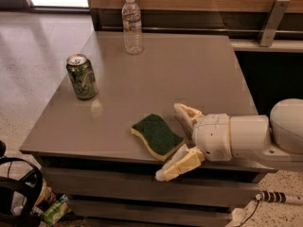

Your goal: Move sponge near water bottle

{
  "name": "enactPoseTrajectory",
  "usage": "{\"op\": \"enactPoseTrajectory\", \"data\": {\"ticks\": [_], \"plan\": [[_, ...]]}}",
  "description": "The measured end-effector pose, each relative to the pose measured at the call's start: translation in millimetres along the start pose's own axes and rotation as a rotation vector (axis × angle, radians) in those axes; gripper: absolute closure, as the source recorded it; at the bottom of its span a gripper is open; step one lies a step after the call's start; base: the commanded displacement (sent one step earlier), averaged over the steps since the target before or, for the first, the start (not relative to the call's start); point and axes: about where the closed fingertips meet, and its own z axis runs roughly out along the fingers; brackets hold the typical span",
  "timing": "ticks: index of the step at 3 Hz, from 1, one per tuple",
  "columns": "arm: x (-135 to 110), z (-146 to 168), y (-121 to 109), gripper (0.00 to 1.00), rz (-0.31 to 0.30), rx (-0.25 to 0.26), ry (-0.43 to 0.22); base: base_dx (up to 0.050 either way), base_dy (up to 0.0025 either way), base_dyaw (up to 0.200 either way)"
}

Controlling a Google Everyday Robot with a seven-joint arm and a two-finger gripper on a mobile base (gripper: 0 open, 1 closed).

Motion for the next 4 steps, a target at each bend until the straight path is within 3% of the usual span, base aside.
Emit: {"op": "enactPoseTrajectory", "data": {"ticks": [4], "plan": [[-9.1, 2.6, 4.8, 0.95, -0.022, -0.006, 0.004, 0.000, 0.00000, 0.000]]}}
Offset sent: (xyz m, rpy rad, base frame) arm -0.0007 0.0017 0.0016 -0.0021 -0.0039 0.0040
